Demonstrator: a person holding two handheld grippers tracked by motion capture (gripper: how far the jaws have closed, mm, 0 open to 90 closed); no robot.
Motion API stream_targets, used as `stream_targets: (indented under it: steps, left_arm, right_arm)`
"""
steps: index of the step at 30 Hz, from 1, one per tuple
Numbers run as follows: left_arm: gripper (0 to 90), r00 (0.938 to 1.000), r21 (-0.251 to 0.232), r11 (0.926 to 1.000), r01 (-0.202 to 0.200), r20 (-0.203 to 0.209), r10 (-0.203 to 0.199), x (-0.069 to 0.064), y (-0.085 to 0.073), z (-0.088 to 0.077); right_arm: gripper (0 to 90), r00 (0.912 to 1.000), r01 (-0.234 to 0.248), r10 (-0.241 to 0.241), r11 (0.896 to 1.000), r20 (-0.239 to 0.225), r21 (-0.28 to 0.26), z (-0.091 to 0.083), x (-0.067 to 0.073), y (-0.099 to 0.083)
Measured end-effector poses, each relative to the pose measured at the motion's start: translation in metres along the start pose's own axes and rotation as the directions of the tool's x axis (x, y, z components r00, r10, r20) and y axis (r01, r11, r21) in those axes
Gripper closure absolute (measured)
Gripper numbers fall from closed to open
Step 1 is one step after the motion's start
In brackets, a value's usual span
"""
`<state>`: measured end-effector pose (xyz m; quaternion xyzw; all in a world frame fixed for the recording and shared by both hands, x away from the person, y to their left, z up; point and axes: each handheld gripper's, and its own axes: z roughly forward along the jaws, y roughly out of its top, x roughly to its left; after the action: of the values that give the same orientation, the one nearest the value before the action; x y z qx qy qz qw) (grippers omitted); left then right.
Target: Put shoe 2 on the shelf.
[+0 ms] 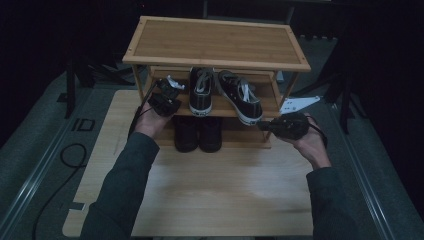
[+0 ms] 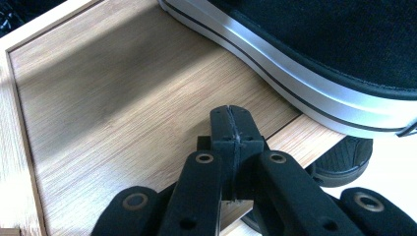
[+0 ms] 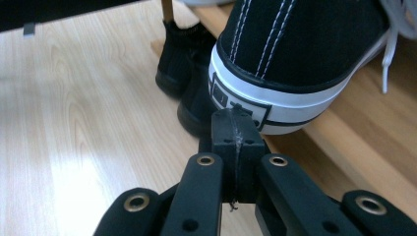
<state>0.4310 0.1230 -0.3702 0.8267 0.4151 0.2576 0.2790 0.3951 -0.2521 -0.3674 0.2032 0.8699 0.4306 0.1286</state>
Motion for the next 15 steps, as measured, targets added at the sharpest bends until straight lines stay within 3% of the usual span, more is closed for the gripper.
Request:
stream_targets:
  steps: [2,13,15]
  left_arm:
    - [90.0,1.0,0.004,1.0,-0.004,-0.004,0.004,0.0,0.0,0.0]
    - [90.0,1.0,0.0,1.0,-0.006,-0.003,0.006,0.0,0.0,0.0]
    - [90.0,1.0,0.0,1.0,-0.005,-0.002,0.005,0.0,0.0,0.0]
  right_arm:
    - [90.0,0.9999,-0.004,0.005,1.0,0.016,-0.009,0.002,0.0,0.003]
    - [90.0,0.9979,0.035,-0.036,0.999,-0.054,-0.007,0.027,0.013,0.017]
    - [90.0,0.9984,0.043,-0.043,0.999,-0.036,-0.009,0.029,0.015,0.024]
